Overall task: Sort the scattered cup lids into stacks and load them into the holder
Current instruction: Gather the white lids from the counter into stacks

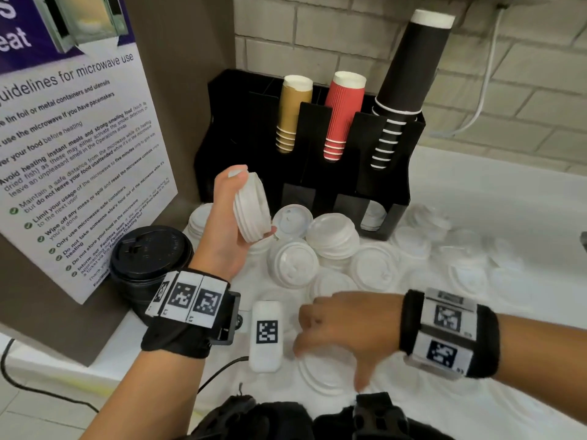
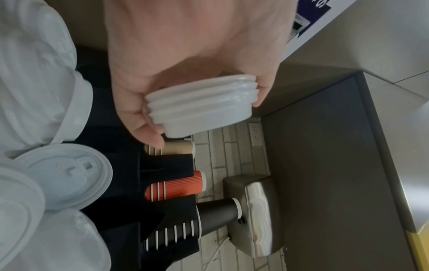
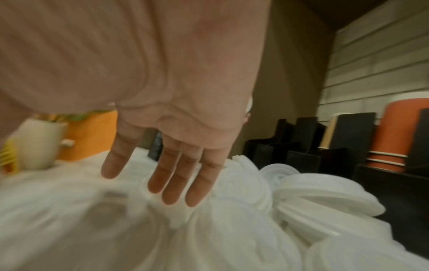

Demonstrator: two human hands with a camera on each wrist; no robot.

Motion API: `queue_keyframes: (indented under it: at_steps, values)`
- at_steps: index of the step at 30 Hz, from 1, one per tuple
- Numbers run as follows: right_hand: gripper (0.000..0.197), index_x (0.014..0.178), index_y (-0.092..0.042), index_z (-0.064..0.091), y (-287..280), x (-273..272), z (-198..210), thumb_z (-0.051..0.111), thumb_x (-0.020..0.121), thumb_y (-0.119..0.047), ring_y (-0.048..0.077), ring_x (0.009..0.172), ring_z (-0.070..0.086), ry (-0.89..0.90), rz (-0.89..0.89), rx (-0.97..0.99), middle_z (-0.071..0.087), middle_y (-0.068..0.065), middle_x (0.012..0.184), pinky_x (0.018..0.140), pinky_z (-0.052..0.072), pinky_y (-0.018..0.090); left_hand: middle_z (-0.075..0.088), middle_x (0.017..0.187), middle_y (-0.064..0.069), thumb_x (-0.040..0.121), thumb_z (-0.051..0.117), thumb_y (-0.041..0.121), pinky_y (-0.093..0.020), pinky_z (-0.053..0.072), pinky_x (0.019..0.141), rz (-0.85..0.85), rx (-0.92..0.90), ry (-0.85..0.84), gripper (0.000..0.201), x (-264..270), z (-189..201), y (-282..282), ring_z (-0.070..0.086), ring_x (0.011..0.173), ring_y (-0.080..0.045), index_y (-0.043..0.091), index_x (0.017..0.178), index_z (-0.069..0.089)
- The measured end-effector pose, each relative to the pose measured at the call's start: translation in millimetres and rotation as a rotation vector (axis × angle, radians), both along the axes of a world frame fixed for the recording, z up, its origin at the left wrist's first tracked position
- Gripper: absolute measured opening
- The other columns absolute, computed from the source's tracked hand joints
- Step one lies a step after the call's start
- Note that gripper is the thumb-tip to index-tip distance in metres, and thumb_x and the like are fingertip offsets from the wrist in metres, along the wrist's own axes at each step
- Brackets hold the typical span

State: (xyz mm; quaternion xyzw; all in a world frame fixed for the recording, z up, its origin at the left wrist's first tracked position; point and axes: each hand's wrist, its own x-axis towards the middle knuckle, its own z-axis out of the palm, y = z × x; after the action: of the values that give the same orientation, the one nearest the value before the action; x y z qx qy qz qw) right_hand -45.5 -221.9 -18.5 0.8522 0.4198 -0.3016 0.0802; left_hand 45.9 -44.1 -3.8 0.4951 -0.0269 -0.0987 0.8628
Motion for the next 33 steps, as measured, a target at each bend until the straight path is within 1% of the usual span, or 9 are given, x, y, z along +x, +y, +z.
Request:
queue_keyframes:
  at_steps: [5, 10, 13, 15, 17, 20, 24, 26, 33]
  values:
    - [0.091, 0.141, -0.032, 0.030, -1.0, -9.5, -13.6, 0.082, 0.067, -0.023, 0.030, 0.100, 0.044, -0.044, 0.012, -0.033, 0.033, 0.010, 0.130, 0.078, 0.048, 0.042, 0.044, 0.118, -0.005, 0.074, 0.057, 0.047, -0.037, 0.053, 0.069, -0.082, -0.032, 0.027, 0.045, -4.1, -1.7, -2.7, 0.049, 0.103, -0.025, 0.030, 0.115, 0.049]
    - [0.083, 0.132, -0.029, 0.038, -11.8, 2.7, 16.6, 0.082, 0.063, -0.021, 0.023, 0.101, 0.047, 0.064, -0.233, 0.325, 0.038, 0.003, 0.122, 0.082, 0.049, 0.041, 0.051, 0.115, -0.001, 0.074, 0.056, 0.044, -0.031, 0.054, 0.060, -0.031, -0.025, -0.001, 0.043, -3.6, -1.8, 2.8, 0.060, 0.093, -0.025, 0.034, 0.114, 0.051]
    - [0.077, 0.129, -0.028, 0.041, -27.3, 17.0, 45.3, 0.082, 0.064, -0.021, 0.015, 0.107, 0.047, 0.017, -0.409, 0.577, 0.042, -0.004, 0.120, 0.088, 0.048, 0.028, 0.052, 0.111, -0.001, 0.073, 0.053, 0.044, -0.032, 0.055, 0.065, -0.048, -0.066, 0.022, 0.046, -4.5, -0.6, 3.2, 0.058, 0.092, -0.024, 0.032, 0.117, 0.053]
    - [0.072, 0.126, -0.030, 0.041, -34.0, 25.8, 61.7, 0.082, 0.067, -0.026, 0.005, 0.103, 0.049, -0.105, -0.527, 0.710, 0.044, -0.006, 0.119, 0.080, 0.049, 0.018, 0.054, 0.107, -0.002, 0.075, 0.053, 0.042, -0.036, 0.055, 0.071, -0.102, -0.084, 0.012, 0.043, -8.3, 0.4, -0.6, 0.057, 0.092, -0.023, 0.030, 0.116, 0.058]
    - [0.068, 0.123, -0.033, 0.042, -34.1, 32.6, 72.4, 0.082, 0.068, -0.034, 0.003, 0.097, 0.054, -0.193, -0.637, 0.839, 0.047, -0.007, 0.116, 0.071, 0.055, 0.026, 0.058, 0.104, -0.004, 0.078, 0.052, 0.040, -0.037, 0.055, 0.072, -0.166, -0.068, -0.015, 0.044, -13.9, 0.5, -7.0, 0.059, 0.092, -0.019, 0.028, 0.120, 0.060]
    - [0.065, 0.122, -0.033, 0.042, -27.8, 38.2, 80.1, 0.081, 0.069, -0.033, 0.008, 0.094, 0.059, -0.209, -0.680, 0.995, 0.049, -0.009, 0.113, 0.066, 0.057, 0.037, 0.063, 0.126, -0.007, 0.083, 0.050, 0.041, -0.033, 0.057, 0.073, -0.274, -0.031, -0.046, 0.053, -21.9, -0.3, -15.6, 0.065, 0.104, -0.018, 0.025, 0.133, 0.053]
    - [0.070, 0.124, -0.035, 0.041, -19.7, 38.2, 76.6, 0.080, 0.066, -0.027, 0.008, 0.105, 0.055, -0.251, -0.581, 0.947, 0.045, -0.007, 0.123, 0.075, 0.055, 0.025, 0.059, 0.136, -0.006, 0.088, 0.045, 0.045, -0.045, 0.048, 0.099, -0.299, -0.002, -0.061, 0.059, -27.1, -1.1, -20.1, 0.056, 0.125, -0.023, 0.025, 0.143, 0.044]
    - [0.073, 0.125, -0.037, 0.040, -15.3, 36.7, 72.2, 0.081, 0.066, -0.025, 0.005, 0.108, 0.052, -0.275, -0.567, 0.946, 0.043, -0.010, 0.125, 0.077, 0.053, 0.022, 0.058, 0.138, -0.007, 0.088, 0.046, 0.046, -0.049, 0.043, 0.104, -0.265, -0.004, -0.058, 0.061, -28.8, -0.9, -22.2, 0.055, 0.127, -0.025, 0.024, 0.144, 0.042]
    - [0.072, 0.125, -0.028, 0.042, -6.0, 32.9, 66.0, 0.083, 0.066, -0.029, 0.006, 0.108, 0.052, -0.351, -0.565, 1.007, 0.046, -0.006, 0.122, 0.077, 0.054, 0.024, 0.059, 0.134, -0.009, 0.085, 0.049, 0.047, -0.045, 0.054, 0.085, -0.223, -0.047, -0.044, 0.064, -36.2, 1.5, -27.2, 0.059, 0.122, -0.026, 0.022, 0.143, 0.041]
